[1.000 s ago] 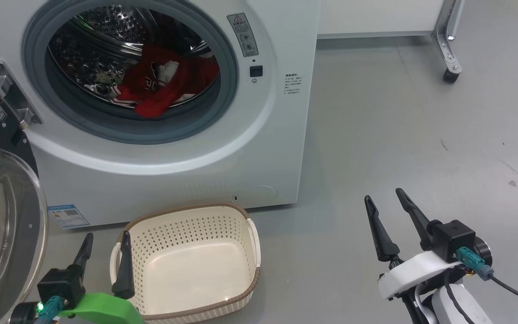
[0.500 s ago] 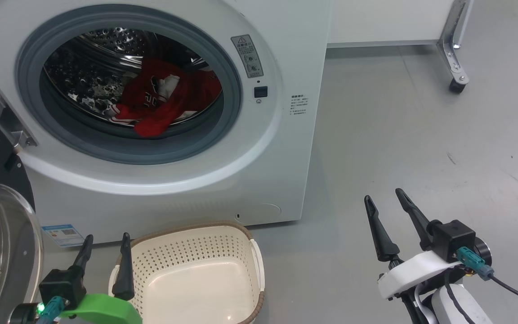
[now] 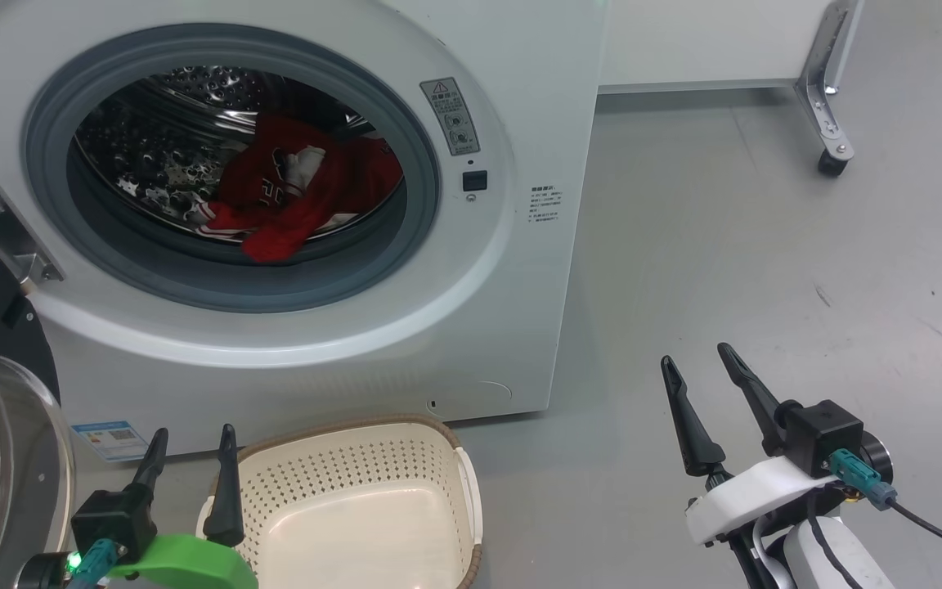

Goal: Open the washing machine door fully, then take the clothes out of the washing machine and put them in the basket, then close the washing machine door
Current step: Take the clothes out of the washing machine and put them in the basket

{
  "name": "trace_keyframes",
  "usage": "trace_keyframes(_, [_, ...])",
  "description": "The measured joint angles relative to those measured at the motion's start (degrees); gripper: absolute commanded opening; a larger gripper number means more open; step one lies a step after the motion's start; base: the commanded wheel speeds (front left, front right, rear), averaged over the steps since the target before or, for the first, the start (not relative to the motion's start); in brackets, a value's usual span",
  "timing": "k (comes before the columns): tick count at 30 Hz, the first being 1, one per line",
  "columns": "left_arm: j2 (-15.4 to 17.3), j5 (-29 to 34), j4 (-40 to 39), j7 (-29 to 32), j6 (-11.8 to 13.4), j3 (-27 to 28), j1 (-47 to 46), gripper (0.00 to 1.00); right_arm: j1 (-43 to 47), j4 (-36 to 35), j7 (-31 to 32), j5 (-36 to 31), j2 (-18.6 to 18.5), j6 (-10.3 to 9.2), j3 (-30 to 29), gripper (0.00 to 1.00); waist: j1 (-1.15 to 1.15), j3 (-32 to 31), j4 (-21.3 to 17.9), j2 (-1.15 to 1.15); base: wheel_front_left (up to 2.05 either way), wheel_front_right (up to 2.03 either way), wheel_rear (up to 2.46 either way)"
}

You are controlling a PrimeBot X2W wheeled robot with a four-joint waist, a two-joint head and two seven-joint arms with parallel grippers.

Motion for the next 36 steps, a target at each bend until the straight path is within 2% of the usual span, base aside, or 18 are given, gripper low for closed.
trace_keyframes(20, [-0.20, 0.01, 0.12, 0.10, 0.05, -0.93, -0.13, 1.00, 0.04, -0.40, 0.00, -0.02, 0.00, -0.43, -0.56, 1.00, 0.00, 1.06, 0.15, 0.00, 0.00, 0.00, 0.00])
trace_keyframes(36, [-0.97, -0.12, 0.48, 1.90, -0.54, -3.86, -6.04, 1.00, -0.94, -2.94, 0.00, -1.52, 0.00, -0.42, -0.62, 1.00, 0.00, 7.39, 2.52, 0.00, 0.00, 0.00, 0.00])
